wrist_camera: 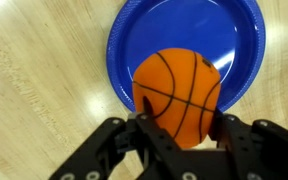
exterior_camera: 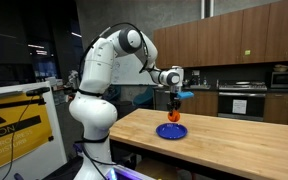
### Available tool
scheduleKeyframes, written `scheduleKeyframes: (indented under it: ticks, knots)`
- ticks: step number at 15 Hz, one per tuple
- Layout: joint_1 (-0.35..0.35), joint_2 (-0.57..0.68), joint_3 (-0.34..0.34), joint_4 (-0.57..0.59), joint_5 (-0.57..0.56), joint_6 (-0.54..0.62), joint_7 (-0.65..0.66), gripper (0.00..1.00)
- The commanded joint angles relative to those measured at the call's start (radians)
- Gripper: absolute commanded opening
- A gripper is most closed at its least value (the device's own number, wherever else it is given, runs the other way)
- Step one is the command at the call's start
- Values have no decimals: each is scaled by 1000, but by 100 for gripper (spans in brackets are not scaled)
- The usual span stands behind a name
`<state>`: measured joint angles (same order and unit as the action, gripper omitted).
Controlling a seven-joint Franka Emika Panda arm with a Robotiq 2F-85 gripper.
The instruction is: Put the ball on the plate
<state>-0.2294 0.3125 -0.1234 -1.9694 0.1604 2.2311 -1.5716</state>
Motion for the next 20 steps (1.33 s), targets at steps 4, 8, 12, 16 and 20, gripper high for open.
scheduleKeyframes:
  ticks: [4, 8, 12, 16, 20]
  knots:
    - [-8, 16, 39, 6, -24, 41, -10, 80]
    - [-11, 20, 43, 3, -14, 35, 1, 79]
    - [-11, 20, 43, 3, -14, 36, 0, 80]
    - [-11, 21, 43, 3, -14, 36, 0, 80]
    - [-11, 20, 43, 3, -14, 36, 0, 80]
